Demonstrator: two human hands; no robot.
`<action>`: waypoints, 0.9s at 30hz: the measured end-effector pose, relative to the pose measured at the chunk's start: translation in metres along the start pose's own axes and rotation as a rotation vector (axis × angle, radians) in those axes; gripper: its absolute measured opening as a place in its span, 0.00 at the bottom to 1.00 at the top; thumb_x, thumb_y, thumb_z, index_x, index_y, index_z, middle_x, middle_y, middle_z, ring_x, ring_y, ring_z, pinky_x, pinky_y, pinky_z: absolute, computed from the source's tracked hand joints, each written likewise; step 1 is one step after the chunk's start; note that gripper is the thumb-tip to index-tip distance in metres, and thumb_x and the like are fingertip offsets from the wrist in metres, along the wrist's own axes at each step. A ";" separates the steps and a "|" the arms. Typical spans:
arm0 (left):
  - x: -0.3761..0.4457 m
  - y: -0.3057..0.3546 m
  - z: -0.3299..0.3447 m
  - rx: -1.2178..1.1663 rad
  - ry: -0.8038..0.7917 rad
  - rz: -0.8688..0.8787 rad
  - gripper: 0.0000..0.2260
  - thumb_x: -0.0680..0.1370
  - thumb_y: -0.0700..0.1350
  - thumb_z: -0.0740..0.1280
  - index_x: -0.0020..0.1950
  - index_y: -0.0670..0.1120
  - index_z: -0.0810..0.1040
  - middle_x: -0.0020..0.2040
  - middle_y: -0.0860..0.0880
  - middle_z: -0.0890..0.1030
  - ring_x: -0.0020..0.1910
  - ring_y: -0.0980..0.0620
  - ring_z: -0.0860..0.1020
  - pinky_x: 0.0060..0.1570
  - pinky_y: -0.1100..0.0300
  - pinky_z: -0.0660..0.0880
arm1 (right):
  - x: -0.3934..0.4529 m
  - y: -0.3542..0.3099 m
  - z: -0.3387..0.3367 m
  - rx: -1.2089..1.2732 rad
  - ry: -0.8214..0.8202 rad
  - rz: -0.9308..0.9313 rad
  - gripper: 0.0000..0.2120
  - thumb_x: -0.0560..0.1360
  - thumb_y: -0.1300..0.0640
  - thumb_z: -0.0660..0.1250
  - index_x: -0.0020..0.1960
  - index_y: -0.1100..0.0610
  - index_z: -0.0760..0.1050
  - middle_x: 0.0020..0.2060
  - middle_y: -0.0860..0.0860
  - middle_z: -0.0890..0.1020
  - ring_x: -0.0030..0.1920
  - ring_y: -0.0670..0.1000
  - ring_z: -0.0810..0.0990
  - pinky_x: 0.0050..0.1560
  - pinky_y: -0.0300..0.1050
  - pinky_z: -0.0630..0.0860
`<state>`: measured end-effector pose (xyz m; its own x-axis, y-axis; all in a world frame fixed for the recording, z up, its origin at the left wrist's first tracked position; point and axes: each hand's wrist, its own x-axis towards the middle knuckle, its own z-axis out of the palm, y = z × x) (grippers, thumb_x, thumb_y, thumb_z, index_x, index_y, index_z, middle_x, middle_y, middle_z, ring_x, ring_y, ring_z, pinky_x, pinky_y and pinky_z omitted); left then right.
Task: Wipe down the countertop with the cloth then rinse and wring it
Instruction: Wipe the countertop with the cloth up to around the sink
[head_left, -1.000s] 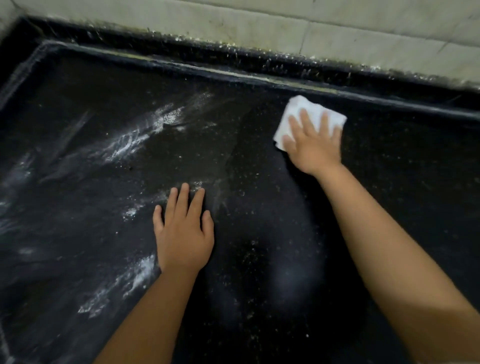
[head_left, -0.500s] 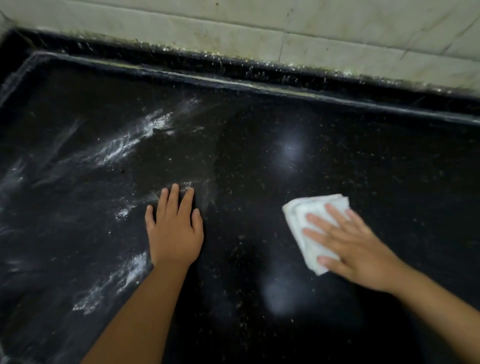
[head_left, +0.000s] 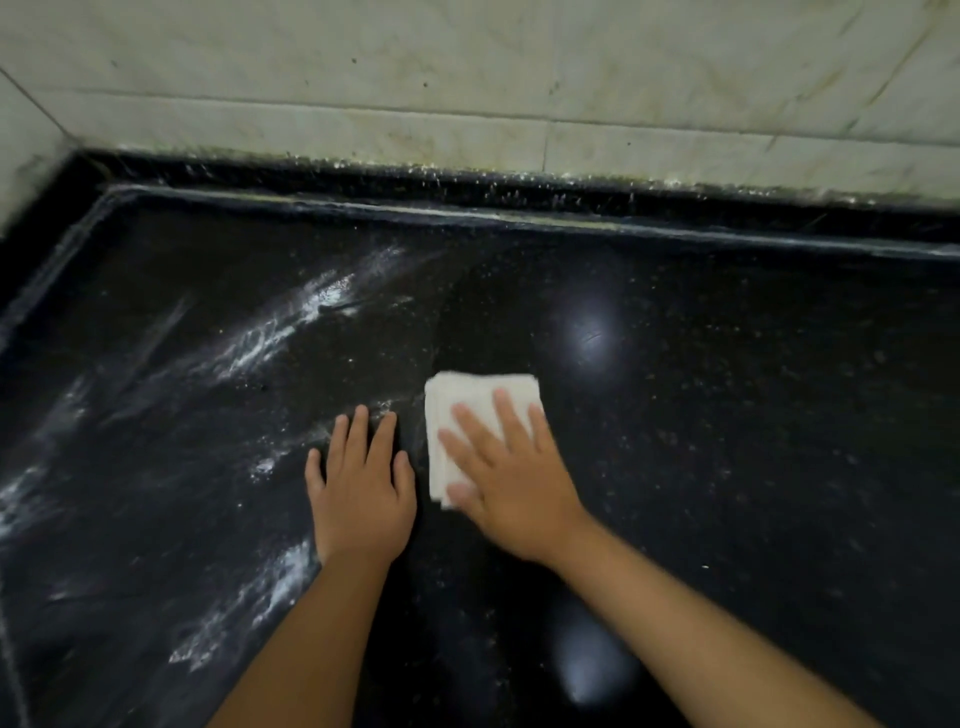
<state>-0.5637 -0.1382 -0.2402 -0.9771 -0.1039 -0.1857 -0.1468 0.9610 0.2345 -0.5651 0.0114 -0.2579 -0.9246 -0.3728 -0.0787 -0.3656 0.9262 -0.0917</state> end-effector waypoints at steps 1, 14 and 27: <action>0.000 0.000 0.000 0.000 0.002 0.000 0.21 0.81 0.49 0.49 0.75 0.51 0.54 0.77 0.50 0.50 0.76 0.52 0.46 0.73 0.50 0.43 | -0.024 -0.005 0.006 0.016 -0.001 -0.044 0.24 0.73 0.43 0.51 0.65 0.48 0.70 0.65 0.50 0.75 0.67 0.64 0.66 0.67 0.58 0.48; -0.048 -0.040 -0.040 -0.003 -0.025 0.280 0.23 0.81 0.53 0.44 0.76 0.49 0.51 0.77 0.51 0.51 0.76 0.53 0.44 0.72 0.48 0.39 | -0.089 0.045 -0.025 0.164 -0.178 0.652 0.24 0.80 0.43 0.40 0.74 0.44 0.39 0.75 0.46 0.41 0.74 0.57 0.37 0.72 0.58 0.41; -0.134 -0.217 -0.037 0.020 0.089 0.057 0.29 0.74 0.53 0.46 0.64 0.38 0.74 0.65 0.37 0.73 0.67 0.36 0.69 0.61 0.36 0.65 | -0.051 -0.220 0.023 0.039 -0.090 -0.029 0.26 0.79 0.45 0.41 0.58 0.44 0.77 0.58 0.45 0.80 0.62 0.60 0.72 0.64 0.57 0.58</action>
<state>-0.4071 -0.3419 -0.2308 -0.9937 -0.0707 -0.0870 -0.0886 0.9707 0.2233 -0.4347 -0.1745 -0.2567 -0.8997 -0.4045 -0.1642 -0.3860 0.9128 -0.1336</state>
